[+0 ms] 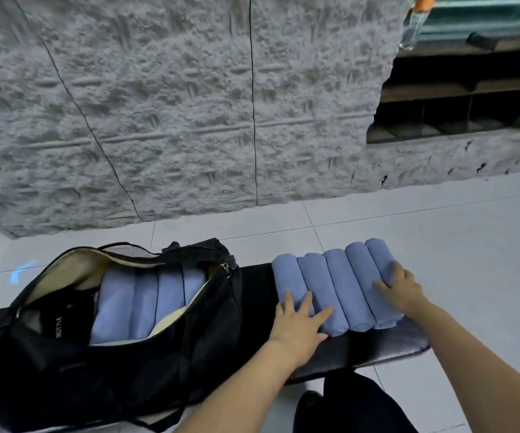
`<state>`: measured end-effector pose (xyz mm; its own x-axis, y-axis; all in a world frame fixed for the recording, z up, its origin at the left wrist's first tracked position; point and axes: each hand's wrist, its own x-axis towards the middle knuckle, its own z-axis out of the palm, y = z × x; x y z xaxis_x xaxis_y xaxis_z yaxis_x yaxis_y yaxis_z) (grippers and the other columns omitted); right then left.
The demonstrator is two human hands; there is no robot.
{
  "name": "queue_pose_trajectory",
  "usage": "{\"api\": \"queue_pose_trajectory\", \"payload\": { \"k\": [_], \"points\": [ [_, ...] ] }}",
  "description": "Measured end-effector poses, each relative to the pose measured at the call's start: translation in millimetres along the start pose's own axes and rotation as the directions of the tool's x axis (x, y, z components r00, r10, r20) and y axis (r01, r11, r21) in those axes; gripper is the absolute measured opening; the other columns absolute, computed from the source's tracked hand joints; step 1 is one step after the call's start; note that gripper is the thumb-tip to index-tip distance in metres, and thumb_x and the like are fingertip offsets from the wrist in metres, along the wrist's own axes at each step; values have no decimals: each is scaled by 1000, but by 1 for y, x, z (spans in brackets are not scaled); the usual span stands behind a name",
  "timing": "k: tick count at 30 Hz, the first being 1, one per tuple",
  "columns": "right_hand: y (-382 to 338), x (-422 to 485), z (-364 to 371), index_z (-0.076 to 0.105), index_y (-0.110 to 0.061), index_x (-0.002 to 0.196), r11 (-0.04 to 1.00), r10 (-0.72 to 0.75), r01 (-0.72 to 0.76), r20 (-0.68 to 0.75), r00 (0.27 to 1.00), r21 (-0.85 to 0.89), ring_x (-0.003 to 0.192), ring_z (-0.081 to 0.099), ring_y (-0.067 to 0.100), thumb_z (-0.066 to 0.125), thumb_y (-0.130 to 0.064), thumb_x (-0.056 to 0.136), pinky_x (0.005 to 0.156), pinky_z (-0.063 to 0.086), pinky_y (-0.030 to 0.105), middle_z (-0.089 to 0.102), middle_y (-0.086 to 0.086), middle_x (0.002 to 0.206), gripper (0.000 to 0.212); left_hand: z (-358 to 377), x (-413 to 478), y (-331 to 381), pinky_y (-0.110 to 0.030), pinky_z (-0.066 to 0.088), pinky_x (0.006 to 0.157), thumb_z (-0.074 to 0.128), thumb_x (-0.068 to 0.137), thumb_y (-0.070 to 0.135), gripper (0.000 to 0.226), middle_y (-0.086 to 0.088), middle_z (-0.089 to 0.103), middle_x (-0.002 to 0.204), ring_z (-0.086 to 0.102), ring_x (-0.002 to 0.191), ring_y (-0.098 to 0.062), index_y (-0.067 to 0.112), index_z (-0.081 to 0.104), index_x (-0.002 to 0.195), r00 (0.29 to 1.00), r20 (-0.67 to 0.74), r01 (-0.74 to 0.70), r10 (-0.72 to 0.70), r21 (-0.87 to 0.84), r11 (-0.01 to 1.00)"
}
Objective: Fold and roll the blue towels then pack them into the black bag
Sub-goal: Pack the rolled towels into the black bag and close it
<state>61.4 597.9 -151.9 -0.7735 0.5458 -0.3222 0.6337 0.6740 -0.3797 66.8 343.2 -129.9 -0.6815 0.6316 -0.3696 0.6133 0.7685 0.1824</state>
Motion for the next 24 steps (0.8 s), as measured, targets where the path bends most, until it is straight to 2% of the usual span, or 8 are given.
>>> {"api": "queue_pose_trajectory", "payload": {
  "k": [3, 5, 7, 9, 13, 17, 21, 24],
  "points": [
    [-8, -1, 14, 16, -13, 148, 999, -7, 7, 11, 1000, 37, 127, 36, 43, 54, -44, 90, 105, 30, 50, 27, 21, 146, 76, 5, -5, -9, -50, 13, 113, 37, 99, 41, 54, -3, 2, 159, 4, 139, -46, 39, 13, 148, 1000, -21, 13, -12, 33, 999],
    [-19, -10, 20, 12, -12, 148, 999, -32, 30, 32, 999, 35, 129, 34, 43, 55, -45, 89, 105, 31, 50, 25, 22, 147, 80, 9, -17, -15, -48, 25, 109, 44, 95, 43, 53, -6, 19, 155, 21, 132, -46, 38, 24, 144, 997, -69, 26, -24, 32, 999],
    [-33, -24, 30, 11, -12, 149, 998, -70, 69, 54, 996, 7, 127, 36, 42, 55, -46, 89, 103, 33, 48, 25, 21, 147, 82, 14, -32, -22, -43, 48, 87, 66, 75, 53, 58, -5, 54, 130, 49, 103, -40, 39, 43, 127, 994, -72, 93, -86, 96, 991],
    [-49, -40, 44, 9, -13, 149, 992, -121, 123, 95, 988, -18, 126, 36, 40, 54, -48, 89, 101, 35, 47, 24, 17, 147, 83, 21, -50, -28, -36, 51, 70, 79, 57, 53, 64, -3, 64, 108, 55, 84, -32, 38, 48, 111, 985, -101, 152, -142, 105, 983],
    [-67, -57, 55, 7, -18, 150, 988, -153, 150, 170, 973, 34, 130, 32, 37, 53, -49, 89, 102, 34, 48, 19, 12, 150, 82, 32, -71, -34, -41, 29, 103, 48, 95, 35, 47, -14, 29, 147, 30, 129, -38, 27, 28, 136, 975, -165, 162, -150, 63, 985],
    [-55, -48, 37, 22, -11, 147, 917, -117, 48, 152, 981, 396, 127, 43, 31, 57, -32, 92, 100, 38, 39, 39, 15, 144, 68, 22, -71, -30, -40, 24, 105, 44, 97, 28, 46, -14, 21, 150, 22, 132, -35, 26, 24, 138, 975, -155, 163, -159, 11, 987],
    [-53, -43, 37, 30, -7, 143, 942, -98, 47, 140, 985, 333, 121, 48, 31, 60, -21, 90, 96, 41, 38, 48, 14, 136, 63, 22, -72, -33, -40, 24, 106, 46, 96, 25, 47, -14, 21, 150, 22, 131, -36, 25, 24, 137, 976, -141, 168, -165, 9, 986],
    [-55, -42, 35, 36, -7, 140, 917, -83, 47, 73, 994, 396, 113, 52, 29, 60, -18, 89, 92, 44, 40, 53, 13, 129, 57, 22, -74, -36, -41, 23, 107, 48, 94, 24, 50, -13, 20, 149, 20, 133, -35, 26, 24, 138, 981, -116, 153, -154, -21, 988]
  ]
}}
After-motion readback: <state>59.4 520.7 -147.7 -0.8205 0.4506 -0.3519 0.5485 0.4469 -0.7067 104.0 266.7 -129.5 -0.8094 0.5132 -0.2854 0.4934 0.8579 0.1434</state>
